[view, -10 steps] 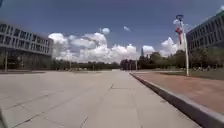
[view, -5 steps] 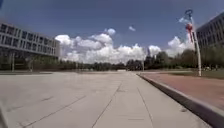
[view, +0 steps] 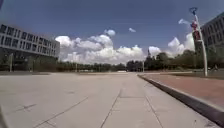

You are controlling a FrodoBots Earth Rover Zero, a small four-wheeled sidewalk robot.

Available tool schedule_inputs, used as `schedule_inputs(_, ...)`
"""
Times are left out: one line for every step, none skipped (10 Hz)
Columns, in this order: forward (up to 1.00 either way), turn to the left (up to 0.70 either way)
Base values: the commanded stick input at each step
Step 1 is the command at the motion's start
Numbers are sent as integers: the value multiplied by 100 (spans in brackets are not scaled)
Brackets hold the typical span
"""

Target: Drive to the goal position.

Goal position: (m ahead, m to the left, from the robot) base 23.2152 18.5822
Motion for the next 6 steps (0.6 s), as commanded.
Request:
schedule_inputs(100, 27)
schedule_inputs(100, 27)
schedule_inputs(100, 27)
schedule_inputs(100, 27)
schedule_inputs(100, 27)
schedule_inputs(100, 27)
